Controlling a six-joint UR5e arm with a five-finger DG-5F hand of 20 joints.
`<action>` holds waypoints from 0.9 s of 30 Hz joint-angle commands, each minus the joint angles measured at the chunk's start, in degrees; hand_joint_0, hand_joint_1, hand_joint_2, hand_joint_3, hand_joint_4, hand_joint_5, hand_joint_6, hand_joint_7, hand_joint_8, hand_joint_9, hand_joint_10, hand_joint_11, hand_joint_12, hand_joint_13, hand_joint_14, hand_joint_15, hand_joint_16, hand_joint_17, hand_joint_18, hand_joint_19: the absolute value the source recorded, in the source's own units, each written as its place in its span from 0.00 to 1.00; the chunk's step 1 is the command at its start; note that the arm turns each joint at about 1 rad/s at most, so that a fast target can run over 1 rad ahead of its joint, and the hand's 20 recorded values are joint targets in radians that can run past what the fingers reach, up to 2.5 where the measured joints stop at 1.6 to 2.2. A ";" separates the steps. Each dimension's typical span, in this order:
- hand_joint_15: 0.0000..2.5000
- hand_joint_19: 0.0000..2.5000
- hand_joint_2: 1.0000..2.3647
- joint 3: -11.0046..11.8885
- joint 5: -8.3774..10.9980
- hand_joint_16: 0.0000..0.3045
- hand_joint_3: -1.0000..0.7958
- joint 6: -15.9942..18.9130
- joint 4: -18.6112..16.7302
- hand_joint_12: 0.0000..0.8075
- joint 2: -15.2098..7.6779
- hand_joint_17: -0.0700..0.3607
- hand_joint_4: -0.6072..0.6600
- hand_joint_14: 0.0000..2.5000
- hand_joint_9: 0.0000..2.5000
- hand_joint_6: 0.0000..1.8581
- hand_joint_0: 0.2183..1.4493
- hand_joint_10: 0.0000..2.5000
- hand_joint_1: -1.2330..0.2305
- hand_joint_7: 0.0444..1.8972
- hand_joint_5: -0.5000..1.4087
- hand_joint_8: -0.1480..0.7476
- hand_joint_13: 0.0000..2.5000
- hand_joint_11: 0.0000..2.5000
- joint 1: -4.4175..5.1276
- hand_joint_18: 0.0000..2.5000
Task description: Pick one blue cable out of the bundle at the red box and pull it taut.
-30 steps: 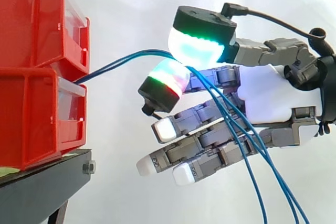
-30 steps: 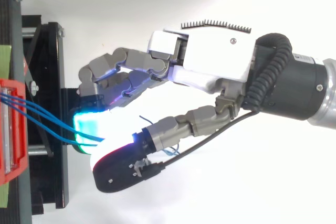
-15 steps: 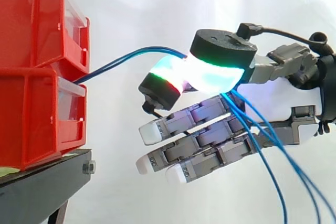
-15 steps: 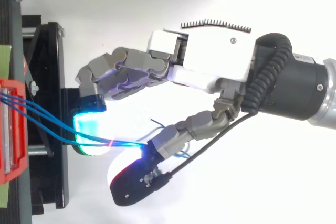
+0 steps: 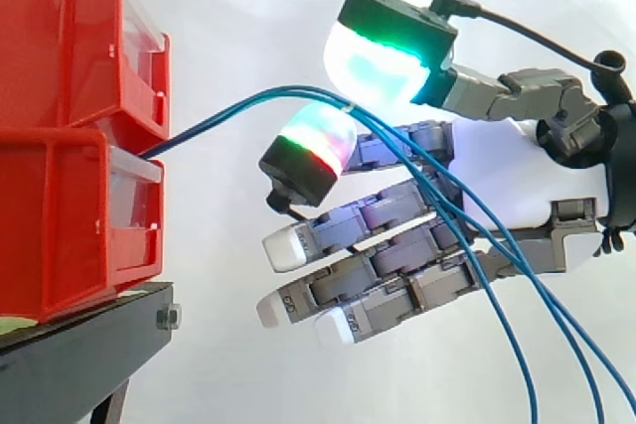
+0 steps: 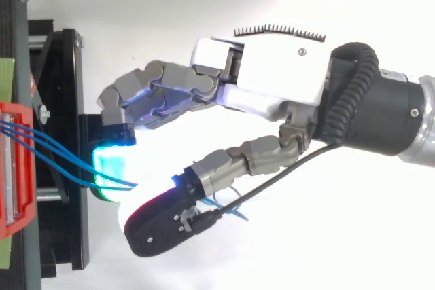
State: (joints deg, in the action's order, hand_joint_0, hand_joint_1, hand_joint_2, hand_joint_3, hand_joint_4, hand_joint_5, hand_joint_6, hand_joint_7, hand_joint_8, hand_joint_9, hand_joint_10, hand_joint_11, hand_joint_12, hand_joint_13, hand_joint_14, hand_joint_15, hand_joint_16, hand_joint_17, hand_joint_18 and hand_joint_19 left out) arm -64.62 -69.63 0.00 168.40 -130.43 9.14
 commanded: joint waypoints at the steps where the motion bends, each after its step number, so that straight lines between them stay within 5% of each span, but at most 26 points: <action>1: 0.02 0.12 0.00 0.02 0.02 0.23 0.28 0.00 0.00 0.57 0.00 0.53 0.50 0.00 0.22 0.43 0.21 0.01 0.35 0.61 0.16 0.54 0.09 0.28 0.00 0.15; 16: 0.02 0.11 0.02 0.02 0.02 0.20 0.46 -0.09 0.00 0.54 0.00 0.49 0.46 0.00 0.25 0.43 0.30 0.01 0.28 0.66 0.17 0.52 0.12 0.28 0.00 0.17; 27: 0.01 0.09 0.02 0.02 0.02 0.21 0.47 -0.09 0.00 0.54 0.00 0.49 0.42 0.00 0.25 0.44 0.34 0.01 0.21 0.64 0.17 0.50 0.12 0.28 0.00 0.17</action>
State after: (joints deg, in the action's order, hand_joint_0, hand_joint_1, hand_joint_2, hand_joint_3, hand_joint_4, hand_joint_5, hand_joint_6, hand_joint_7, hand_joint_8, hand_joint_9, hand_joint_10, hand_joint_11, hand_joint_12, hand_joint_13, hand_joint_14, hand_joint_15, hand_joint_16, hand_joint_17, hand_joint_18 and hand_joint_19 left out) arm -64.62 -69.61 -0.09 168.40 -130.43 9.14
